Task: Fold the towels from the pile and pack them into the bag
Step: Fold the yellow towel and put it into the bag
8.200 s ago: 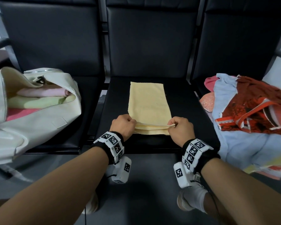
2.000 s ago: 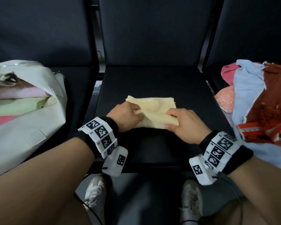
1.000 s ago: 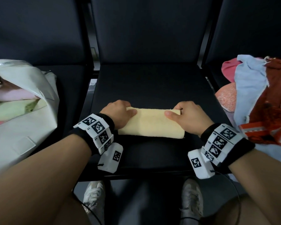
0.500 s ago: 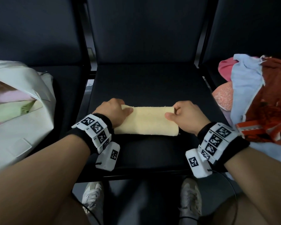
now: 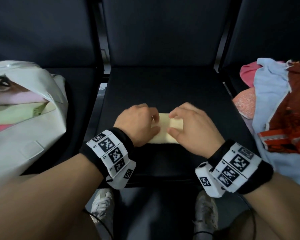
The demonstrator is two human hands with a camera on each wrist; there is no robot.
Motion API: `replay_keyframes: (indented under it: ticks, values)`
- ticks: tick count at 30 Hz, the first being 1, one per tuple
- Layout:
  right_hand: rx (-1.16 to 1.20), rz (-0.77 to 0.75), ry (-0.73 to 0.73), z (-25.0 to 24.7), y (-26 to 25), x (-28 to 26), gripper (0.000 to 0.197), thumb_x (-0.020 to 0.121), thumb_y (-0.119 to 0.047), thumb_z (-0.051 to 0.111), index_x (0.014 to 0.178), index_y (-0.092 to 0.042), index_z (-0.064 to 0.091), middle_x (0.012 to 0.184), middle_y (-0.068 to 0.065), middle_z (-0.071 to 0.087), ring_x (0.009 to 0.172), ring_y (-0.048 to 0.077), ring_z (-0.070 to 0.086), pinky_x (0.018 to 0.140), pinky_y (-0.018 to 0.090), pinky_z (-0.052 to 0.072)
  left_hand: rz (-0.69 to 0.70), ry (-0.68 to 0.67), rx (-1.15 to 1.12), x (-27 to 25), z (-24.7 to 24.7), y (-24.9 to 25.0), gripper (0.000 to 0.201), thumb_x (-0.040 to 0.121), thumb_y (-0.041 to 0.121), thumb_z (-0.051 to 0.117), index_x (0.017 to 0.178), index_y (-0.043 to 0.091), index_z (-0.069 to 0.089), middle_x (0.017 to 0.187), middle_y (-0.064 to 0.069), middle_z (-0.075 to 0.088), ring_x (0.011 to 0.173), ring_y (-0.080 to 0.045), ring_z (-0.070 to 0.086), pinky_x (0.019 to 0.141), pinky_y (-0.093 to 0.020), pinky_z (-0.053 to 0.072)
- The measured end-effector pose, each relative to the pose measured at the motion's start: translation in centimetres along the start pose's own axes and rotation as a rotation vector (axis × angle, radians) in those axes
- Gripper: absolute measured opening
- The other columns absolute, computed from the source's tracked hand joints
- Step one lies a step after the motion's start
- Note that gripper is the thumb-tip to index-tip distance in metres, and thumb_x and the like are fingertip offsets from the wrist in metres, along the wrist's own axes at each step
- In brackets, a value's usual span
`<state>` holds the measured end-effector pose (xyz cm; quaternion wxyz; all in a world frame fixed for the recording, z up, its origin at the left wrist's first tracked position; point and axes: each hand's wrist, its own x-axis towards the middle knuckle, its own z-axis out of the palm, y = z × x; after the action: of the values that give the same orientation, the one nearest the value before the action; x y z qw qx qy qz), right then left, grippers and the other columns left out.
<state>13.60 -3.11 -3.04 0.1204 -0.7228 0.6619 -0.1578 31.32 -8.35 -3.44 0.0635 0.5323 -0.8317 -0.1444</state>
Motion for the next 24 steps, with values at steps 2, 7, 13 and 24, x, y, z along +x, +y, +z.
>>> replay_keyframes:
  ticks: [2,7,13,24]
  values:
    - [-0.013,-0.009,-0.131,0.3,0.0,-0.2,0.053,0.091,-0.041,0.069,0.138,-0.022,0.056,0.138,-0.009,0.048,0.122,0.014,0.052,0.1,0.029,0.044,-0.008,-0.081,0.019,-0.1,0.2,0.0,0.035,0.088,0.049,0.068,0.118,0.033,0.063,0.123,0.005,0.056,0.113,-0.02,0.057,0.092,-0.038,0.049]
    - [-0.109,-0.023,-0.263,1.0,0.4,-0.2,0.07,0.092,-0.034,0.065,0.154,-0.021,0.035,0.157,-0.01,0.032,0.137,0.016,0.042,0.108,0.028,0.037,-0.007,-0.167,0.038,0.2,0.5,-0.4,0.063,0.079,0.054,0.077,0.135,0.035,0.054,0.135,0.007,0.048,0.124,-0.019,0.049,0.101,-0.039,0.048]
    - [-0.171,0.002,-0.275,1.5,0.2,0.4,0.075,0.088,-0.015,0.061,0.156,-0.02,0.03,0.159,-0.008,0.031,0.14,0.018,0.04,0.109,0.03,0.037,0.007,-0.166,0.126,1.1,1.3,-0.1,0.068,0.081,0.028,0.077,0.142,0.034,0.046,0.138,0.006,0.045,0.123,-0.021,0.048,0.1,-0.039,0.05]
    - [-0.329,0.03,-0.195,0.5,-2.4,1.6,0.02,0.094,-0.023,0.053,0.114,-0.023,0.051,0.106,0.005,0.063,0.093,0.035,0.063,0.068,0.036,0.042,0.01,-0.102,0.06,-0.2,-1.2,0.3,0.029,0.094,0.033,0.056,0.122,0.029,0.06,0.123,-0.002,0.065,0.111,-0.031,0.063,0.079,-0.037,0.045]
